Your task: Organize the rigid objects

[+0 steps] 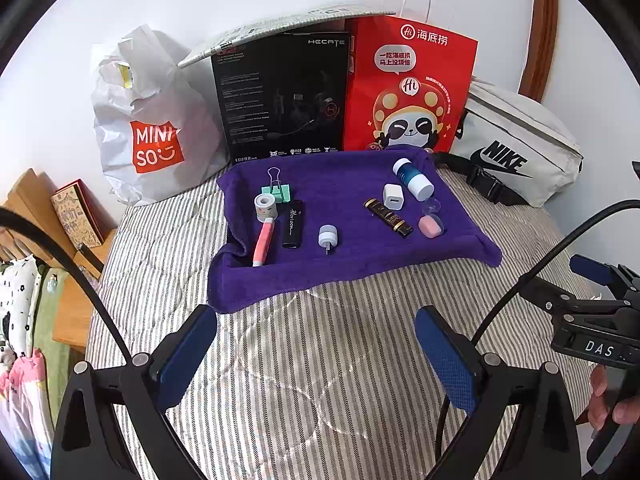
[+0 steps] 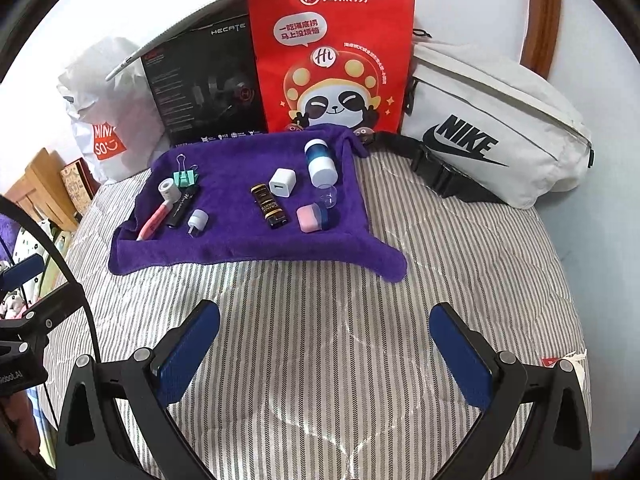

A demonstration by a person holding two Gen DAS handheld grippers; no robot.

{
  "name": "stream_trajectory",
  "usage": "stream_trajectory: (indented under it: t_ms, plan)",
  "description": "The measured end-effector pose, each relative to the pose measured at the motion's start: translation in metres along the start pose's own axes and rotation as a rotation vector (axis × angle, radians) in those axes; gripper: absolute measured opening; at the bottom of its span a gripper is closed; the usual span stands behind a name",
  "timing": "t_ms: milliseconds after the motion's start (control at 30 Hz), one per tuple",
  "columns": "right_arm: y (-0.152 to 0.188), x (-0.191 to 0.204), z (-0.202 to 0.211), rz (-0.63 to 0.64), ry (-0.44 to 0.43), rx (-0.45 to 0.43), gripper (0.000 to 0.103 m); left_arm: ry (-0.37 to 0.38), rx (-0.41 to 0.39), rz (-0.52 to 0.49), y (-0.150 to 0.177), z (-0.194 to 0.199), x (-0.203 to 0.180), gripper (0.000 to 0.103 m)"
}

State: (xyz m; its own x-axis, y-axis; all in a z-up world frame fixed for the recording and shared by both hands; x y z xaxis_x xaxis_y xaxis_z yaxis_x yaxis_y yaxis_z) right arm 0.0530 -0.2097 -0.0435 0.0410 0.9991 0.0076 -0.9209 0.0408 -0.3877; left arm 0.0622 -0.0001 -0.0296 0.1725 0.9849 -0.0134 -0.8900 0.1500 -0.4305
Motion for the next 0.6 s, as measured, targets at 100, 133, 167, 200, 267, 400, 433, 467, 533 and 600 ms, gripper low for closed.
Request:
stream_trajectory:
  t_ms: [100,133,167,200,267,400,433,467,533,600]
  plan:
    - [-0.0002,0.0001,0.0015,0.000,-0.001,-0.001,0.103,0.000,0.004,0.005,-0.0004,-0.0006,0.0018,0.100]
    - [-0.0002,0.0001,0.0015,0.000,-0.002,-0.003,0.103,-0.001,0.004,0.005,-0.0005,-0.0006,0.0023,0.100]
    - [-0.0002,0.0000,0.0019,0.001,-0.001,-0.003,0.103,-0.002,0.003,0.006,-0.0005,-0.0005,0.0027,0.100]
    - [-0.0002,-0.0001,0.0024,0.000,-0.002,-0.004,0.103,-0.004,0.004,0.006,-0.0006,-0.0005,0.0030,0.100]
    - [-0.0002,-0.0001,0.0028,0.001,-0.002,-0.004,0.103,-0.005,0.004,0.008,-0.0008,-0.0003,0.0035,0.100]
    - [0.0000,-0.0001,0.0029,-0.001,-0.003,-0.004,0.103,-0.008,0.008,0.007,-0.0013,-0.0005,0.0038,0.100]
    - [0.0000,-0.0002,0.0029,-0.001,-0.002,-0.003,0.103,-0.009,0.008,0.004,-0.0021,-0.0009,0.0039,0.100]
    - [0.0001,0.0000,0.0032,-0.002,-0.003,-0.002,0.103,-0.009,0.008,0.004,-0.0021,-0.0009,0.0036,0.100]
    - [-0.0001,-0.0004,0.0032,-0.002,-0.002,-0.001,0.103,-0.009,0.010,0.004,-0.0022,-0.0009,0.0033,0.100]
    - [-0.0004,-0.0017,0.0035,-0.003,-0.003,-0.002,0.103,-0.010,0.010,0.003,-0.0020,-0.0007,0.0028,0.100]
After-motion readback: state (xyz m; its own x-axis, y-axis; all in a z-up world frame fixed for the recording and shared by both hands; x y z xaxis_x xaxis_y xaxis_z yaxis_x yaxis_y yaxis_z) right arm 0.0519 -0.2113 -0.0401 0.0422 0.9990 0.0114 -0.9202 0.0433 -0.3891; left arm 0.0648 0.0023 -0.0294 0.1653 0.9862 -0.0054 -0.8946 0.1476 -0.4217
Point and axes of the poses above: each gripper's, at about its wrist camera, not at the fingertips, and z roughly against the way its jaws point, x to its left, y to its underside, the point moved 2 cm from there along -z, roughly the way its jaws point, and after that the axes turned 13 degrees about x, right-handed, at the moved point
